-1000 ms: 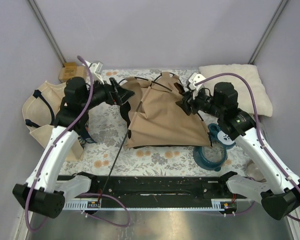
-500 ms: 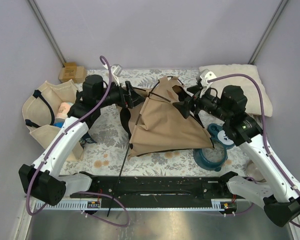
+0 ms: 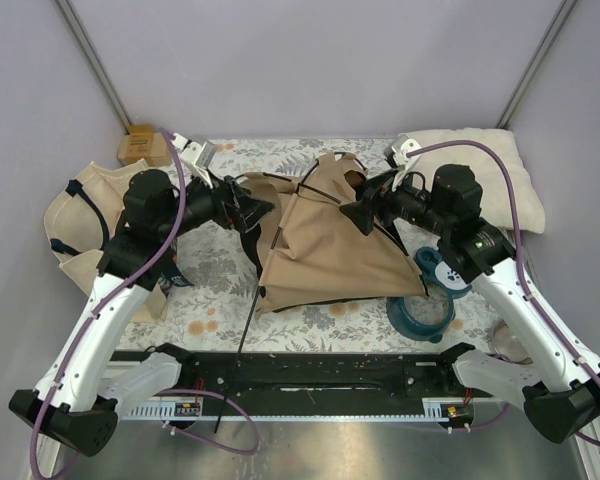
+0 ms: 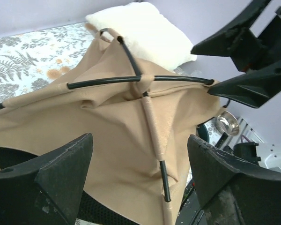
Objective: Set up the pet tent
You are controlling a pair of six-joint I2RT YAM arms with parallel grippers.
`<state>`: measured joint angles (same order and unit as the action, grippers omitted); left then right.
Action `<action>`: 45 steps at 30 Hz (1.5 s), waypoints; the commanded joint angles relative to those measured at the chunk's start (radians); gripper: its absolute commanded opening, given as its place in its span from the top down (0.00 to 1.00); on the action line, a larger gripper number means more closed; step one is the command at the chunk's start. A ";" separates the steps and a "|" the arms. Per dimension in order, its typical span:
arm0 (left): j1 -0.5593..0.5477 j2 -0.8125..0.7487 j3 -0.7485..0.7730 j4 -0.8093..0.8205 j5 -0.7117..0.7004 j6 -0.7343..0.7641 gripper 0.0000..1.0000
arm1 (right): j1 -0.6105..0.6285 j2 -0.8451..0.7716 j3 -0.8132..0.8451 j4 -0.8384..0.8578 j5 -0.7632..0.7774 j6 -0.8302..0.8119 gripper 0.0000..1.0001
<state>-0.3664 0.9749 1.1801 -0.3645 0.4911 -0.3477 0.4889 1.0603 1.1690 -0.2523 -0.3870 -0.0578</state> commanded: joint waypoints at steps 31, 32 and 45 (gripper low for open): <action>-0.267 0.209 0.047 0.275 -0.922 -0.066 1.00 | -0.001 -0.039 0.143 -0.061 0.065 0.222 0.05; -0.279 0.241 0.056 0.300 -0.957 -0.085 1.00 | -0.001 -0.039 0.136 -0.061 0.060 0.234 0.06; -0.356 0.556 0.240 0.361 -1.185 -0.191 1.00 | 0.088 0.001 -0.163 -0.122 -0.059 0.331 0.16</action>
<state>-0.7139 1.5162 1.3220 -0.1150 -0.5961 -0.4980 0.5232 1.0267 1.0782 -0.3153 -0.4225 0.2508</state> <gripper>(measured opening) 0.076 0.858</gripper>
